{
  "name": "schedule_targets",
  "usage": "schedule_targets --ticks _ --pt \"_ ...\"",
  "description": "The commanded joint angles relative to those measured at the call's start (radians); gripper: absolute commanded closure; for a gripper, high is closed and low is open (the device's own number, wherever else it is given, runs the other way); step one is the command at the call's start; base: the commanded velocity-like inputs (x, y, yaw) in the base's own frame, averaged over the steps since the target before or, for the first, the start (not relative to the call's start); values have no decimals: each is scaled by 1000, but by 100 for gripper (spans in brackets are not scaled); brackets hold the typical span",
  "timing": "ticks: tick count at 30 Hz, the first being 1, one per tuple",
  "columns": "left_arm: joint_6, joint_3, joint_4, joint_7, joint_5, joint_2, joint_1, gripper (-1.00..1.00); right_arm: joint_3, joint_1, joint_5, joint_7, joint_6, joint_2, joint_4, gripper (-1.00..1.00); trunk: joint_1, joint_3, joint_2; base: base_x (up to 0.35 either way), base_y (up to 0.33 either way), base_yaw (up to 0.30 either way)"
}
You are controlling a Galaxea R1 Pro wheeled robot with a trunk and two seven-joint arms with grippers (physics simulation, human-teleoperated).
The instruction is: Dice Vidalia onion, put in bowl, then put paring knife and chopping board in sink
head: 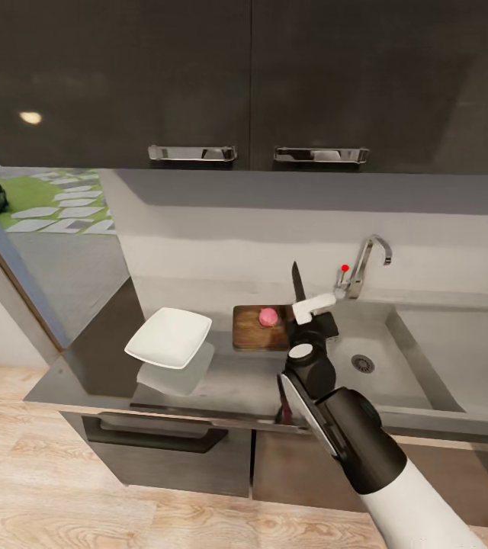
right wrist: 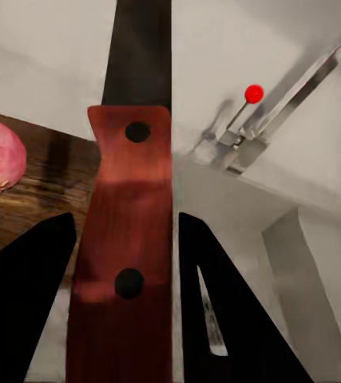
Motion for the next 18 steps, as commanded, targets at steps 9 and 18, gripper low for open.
schedule_targets --ticks 9,18 --pt "-1 -3 -1 4 6 1 0 -100 3 -81 252 225 41 -1 1 100 1 -2 -2 0 0 0" --pt "-1 -2 -1 3 6 0 0 -100 4 -89 927 884 40 -15 4 100 1 -2 -2 0 0 0"
